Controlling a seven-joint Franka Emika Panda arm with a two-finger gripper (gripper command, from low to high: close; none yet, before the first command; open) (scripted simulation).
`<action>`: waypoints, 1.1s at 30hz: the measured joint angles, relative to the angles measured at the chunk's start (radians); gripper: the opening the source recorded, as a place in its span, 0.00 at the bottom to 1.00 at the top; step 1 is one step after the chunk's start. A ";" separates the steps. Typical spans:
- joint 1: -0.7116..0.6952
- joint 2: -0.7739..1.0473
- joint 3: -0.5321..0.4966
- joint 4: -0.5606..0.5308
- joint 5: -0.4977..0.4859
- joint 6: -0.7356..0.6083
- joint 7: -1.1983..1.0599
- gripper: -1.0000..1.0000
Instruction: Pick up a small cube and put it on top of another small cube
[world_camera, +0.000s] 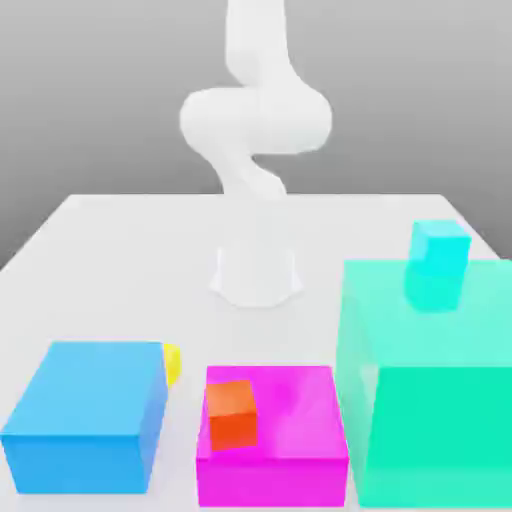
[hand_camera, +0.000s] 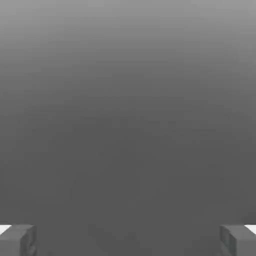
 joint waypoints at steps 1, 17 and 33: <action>-0.013 0.028 -0.007 -0.034 -0.010 0.026 -0.001 0.50; -0.252 0.536 -0.212 -0.599 -0.121 0.486 -0.064 0.50; -0.474 0.965 -0.003 -0.599 0.023 0.836 -0.181 0.00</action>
